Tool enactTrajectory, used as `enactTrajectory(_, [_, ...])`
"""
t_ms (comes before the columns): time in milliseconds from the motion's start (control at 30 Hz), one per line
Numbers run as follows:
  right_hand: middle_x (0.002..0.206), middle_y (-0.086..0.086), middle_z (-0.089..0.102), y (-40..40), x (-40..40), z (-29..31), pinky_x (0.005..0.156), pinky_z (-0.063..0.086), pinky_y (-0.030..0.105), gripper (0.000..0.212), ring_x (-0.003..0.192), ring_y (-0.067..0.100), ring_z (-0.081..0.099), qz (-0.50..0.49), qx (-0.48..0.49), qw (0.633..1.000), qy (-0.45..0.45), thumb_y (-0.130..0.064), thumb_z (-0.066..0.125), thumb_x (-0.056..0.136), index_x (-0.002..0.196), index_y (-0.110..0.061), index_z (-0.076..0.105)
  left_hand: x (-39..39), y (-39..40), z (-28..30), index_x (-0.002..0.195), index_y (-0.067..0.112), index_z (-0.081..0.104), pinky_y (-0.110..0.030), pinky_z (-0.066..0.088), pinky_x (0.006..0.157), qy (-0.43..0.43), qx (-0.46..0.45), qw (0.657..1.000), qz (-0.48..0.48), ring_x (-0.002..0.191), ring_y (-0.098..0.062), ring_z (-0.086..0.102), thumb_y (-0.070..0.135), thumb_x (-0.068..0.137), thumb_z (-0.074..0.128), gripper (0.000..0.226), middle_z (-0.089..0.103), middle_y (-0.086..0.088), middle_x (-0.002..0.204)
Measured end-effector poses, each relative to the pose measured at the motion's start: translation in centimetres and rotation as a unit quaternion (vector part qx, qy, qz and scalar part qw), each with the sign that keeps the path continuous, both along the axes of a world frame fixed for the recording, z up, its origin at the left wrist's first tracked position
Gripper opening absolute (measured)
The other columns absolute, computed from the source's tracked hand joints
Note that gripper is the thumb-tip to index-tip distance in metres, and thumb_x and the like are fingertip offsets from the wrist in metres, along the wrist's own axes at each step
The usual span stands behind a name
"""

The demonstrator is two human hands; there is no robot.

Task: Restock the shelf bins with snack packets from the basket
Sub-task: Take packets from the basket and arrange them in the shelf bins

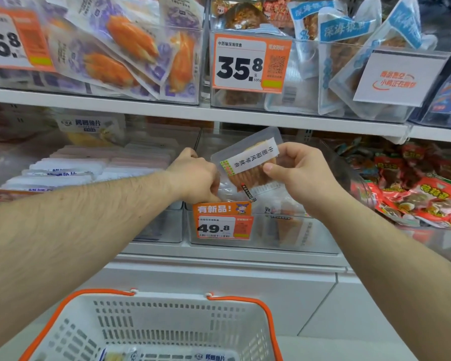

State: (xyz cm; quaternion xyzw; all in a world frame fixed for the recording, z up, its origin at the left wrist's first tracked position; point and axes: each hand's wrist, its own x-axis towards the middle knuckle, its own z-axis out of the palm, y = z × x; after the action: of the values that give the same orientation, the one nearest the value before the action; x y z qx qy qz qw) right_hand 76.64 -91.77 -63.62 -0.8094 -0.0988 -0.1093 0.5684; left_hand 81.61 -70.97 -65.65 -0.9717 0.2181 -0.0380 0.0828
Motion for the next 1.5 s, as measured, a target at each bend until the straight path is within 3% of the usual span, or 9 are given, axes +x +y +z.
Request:
enactTrajectory(133, [0.094,0.019,0.073,-2.3,-0.8,2.1,0.084,0.058,0.04,0.018,0.082,0.022,0.069,-0.004,0.015,0.999,-0.033,0.007,0.065,0.088,0.095,-0.009,0.07,-0.3,0.6,0.9,0.072,0.027,0.064,-0.036,0.021,0.104,0.054,-0.103,0.993,-0.008,0.077,-0.002,0.054,0.041,0.083,0.061,0.019,0.066,0.012,0.072])
enactTrajectory(200, [0.088,0.011,0.074,-3.8,-1.2,2.6,0.079,0.059,0.036,0.021,0.079,0.019,0.07,-0.01,0.001,0.999,-0.041,0.007,0.065,0.088,0.092,-0.013,0.071,-0.4,-0.2,1.6,0.084,0.028,0.07,-0.034,0.021,0.105,0.064,-0.173,0.983,-0.012,0.082,-0.004,0.055,0.031,0.084,0.061,0.009,0.065,0.016,0.077])
enactTrajectory(333, [0.078,-0.002,0.074,-6.7,-1.8,2.7,0.074,0.055,0.03,0.025,0.075,0.015,0.07,-0.045,-0.009,0.998,-0.049,0.006,0.066,0.087,0.088,-0.018,0.07,-0.7,-4.9,2.3,0.088,0.03,0.07,-0.03,0.047,0.087,0.08,-0.219,0.97,-0.074,0.083,-0.007,0.06,0.031,0.084,0.065,0.007,0.065,0.017,0.082])
enactTrajectory(500, [0.068,-0.011,0.073,-9.4,-3.0,2.7,0.068,0.053,0.019,0.027,0.067,0.005,0.068,-0.059,-0.016,0.996,-0.062,0.009,0.065,0.087,0.085,-0.017,0.069,-0.4,-10.4,1.8,0.092,0.026,0.07,-0.034,0.054,0.077,0.105,-0.109,0.98,-0.127,0.086,-0.013,0.061,0.049,0.085,0.066,0.025,0.066,0.01,0.091])
enactTrajectory(600, [0.072,-0.007,0.074,-10.7,-3.4,2.6,0.072,0.054,0.026,0.026,0.071,0.01,0.069,-0.067,-0.027,0.995,-0.064,0.008,0.066,0.086,0.086,-0.018,0.07,-0.1,-11.7,1.5,0.085,0.027,0.067,-0.032,0.053,0.071,0.107,-0.055,0.983,-0.14,0.079,-0.01,0.058,0.058,0.081,0.068,0.032,0.062,0.012,0.085])
enactTrajectory(800, [0.075,-0.004,0.075,-11.5,-3.2,2.2,0.07,0.055,0.023,0.025,0.073,0.011,0.071,-0.064,-0.014,0.996,-0.055,0.007,0.066,0.087,0.087,-0.018,0.07,0.8,-12.4,0.8,0.092,0.021,0.073,-0.03,0.051,0.077,0.159,-0.074,0.978,-0.111,0.09,-0.015,0.062,0.044,0.086,0.071,0.024,0.07,0.003,0.1])
enactTrajectory(1033, [0.085,0.002,0.076,-11.1,-2.3,1.0,0.071,0.056,0.021,0.022,0.079,0.013,0.073,-0.065,-0.001,0.997,-0.043,0.006,0.065,0.089,0.09,-0.016,0.07,1.2,-13.7,0.0,0.081,0.022,0.068,-0.029,0.048,0.065,0.103,0.035,0.99,-0.088,0.08,-0.017,0.059,0.061,0.08,0.067,0.039,0.064,0.006,0.084])
enactTrajectory(1333, [0.09,0.006,0.077,-11.2,-1.0,0.3,0.084,0.059,0.037,0.021,0.086,0.022,0.074,-0.07,-0.001,0.997,-0.037,0.003,0.067,0.089,0.09,-0.017,0.071,1.5,-14.5,-1.6,0.072,0.025,0.059,-0.036,0.052,0.082,0.014,0.064,0.995,-0.076,0.079,-0.019,0.059,0.035,0.091,0.053,0.023,0.059,0.006,0.082])
enactTrajectory(1500, [0.089,-0.001,0.077,-10.9,-0.6,-0.1,0.088,0.059,0.04,0.017,0.085,0.016,0.074,-0.044,-0.08,0.996,0.013,0.002,0.067,0.089,0.096,-0.013,0.073,2.1,-14.6,-1.7,0.107,0.037,0.059,-0.031,0.043,0.078,0.02,0.037,0.996,-0.077,0.104,-0.021,0.061,0.066,0.084,0.054,0.037,0.06,0.008,0.105])
